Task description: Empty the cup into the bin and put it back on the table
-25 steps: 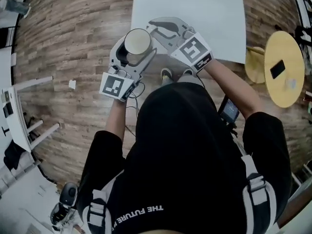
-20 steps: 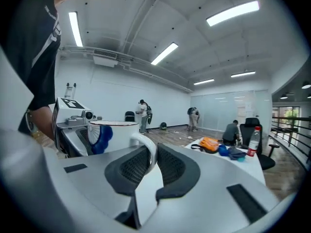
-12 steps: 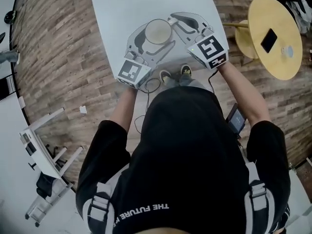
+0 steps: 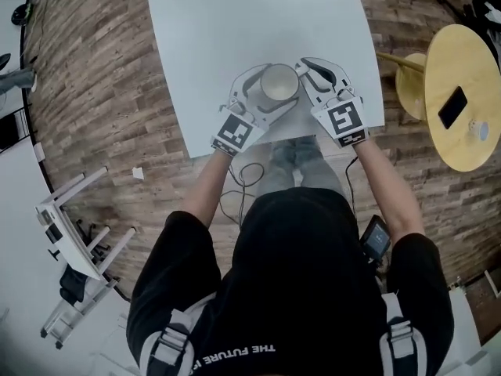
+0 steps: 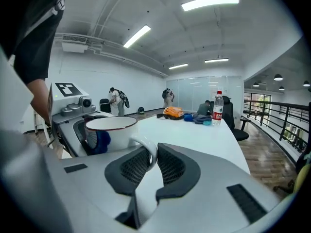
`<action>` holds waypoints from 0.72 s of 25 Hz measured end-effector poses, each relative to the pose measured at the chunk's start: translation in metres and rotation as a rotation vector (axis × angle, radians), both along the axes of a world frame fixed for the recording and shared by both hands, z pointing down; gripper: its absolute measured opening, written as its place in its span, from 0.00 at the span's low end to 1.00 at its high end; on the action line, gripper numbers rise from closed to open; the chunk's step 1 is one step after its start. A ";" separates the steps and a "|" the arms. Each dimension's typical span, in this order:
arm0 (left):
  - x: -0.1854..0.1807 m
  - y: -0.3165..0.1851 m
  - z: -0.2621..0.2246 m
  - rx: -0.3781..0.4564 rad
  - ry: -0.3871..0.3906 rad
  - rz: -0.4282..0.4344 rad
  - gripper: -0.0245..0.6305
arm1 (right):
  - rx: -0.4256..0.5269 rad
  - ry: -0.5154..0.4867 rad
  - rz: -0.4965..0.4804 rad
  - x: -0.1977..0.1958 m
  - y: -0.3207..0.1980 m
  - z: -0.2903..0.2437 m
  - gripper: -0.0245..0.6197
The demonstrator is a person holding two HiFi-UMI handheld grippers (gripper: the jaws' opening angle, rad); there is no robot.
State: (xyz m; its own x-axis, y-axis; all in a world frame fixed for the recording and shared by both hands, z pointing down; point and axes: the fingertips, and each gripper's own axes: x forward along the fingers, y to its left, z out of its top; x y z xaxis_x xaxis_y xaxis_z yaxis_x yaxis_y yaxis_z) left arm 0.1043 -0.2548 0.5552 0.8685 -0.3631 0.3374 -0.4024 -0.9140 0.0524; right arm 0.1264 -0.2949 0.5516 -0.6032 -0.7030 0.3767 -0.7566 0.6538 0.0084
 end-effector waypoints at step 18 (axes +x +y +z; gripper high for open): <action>-0.007 -0.011 0.059 0.007 -0.087 0.041 0.60 | -0.060 0.051 0.004 -0.003 -0.010 0.056 0.11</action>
State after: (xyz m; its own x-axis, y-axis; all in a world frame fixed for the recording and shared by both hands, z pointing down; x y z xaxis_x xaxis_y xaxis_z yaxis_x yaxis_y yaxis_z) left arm 0.0970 -0.2657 0.6145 0.8503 -0.3301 0.4099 -0.3673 -0.9300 0.0129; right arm 0.1239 -0.3051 0.6073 -0.5795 -0.6805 0.4485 -0.7586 0.6515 0.0083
